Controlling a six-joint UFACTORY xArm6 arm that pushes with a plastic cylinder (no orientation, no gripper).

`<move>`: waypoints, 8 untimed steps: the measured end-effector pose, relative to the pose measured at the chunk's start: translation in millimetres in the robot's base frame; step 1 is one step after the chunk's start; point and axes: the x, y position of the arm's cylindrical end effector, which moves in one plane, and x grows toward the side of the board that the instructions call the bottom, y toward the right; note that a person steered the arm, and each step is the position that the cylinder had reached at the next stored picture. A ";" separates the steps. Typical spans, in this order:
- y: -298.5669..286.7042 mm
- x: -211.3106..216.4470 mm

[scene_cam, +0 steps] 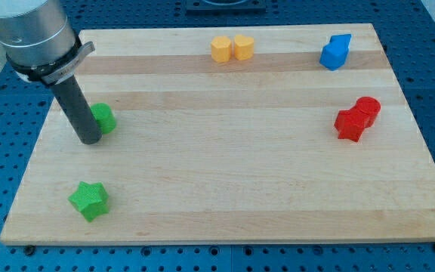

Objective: Slide the green star into the bottom of the green circle

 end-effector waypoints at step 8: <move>17.5 119.4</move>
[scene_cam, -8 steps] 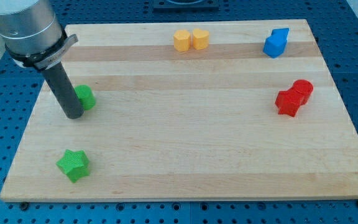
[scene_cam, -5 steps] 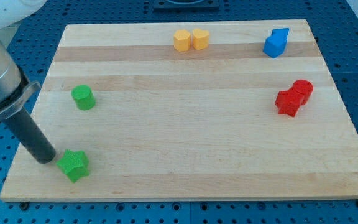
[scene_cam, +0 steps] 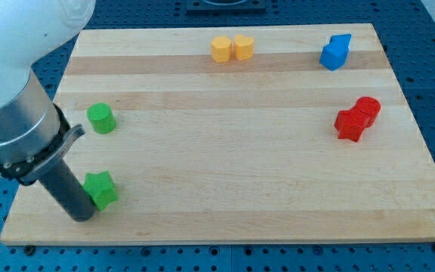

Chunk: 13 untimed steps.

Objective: Slide the green star into the bottom of the green circle

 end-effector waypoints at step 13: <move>20.1 -93.2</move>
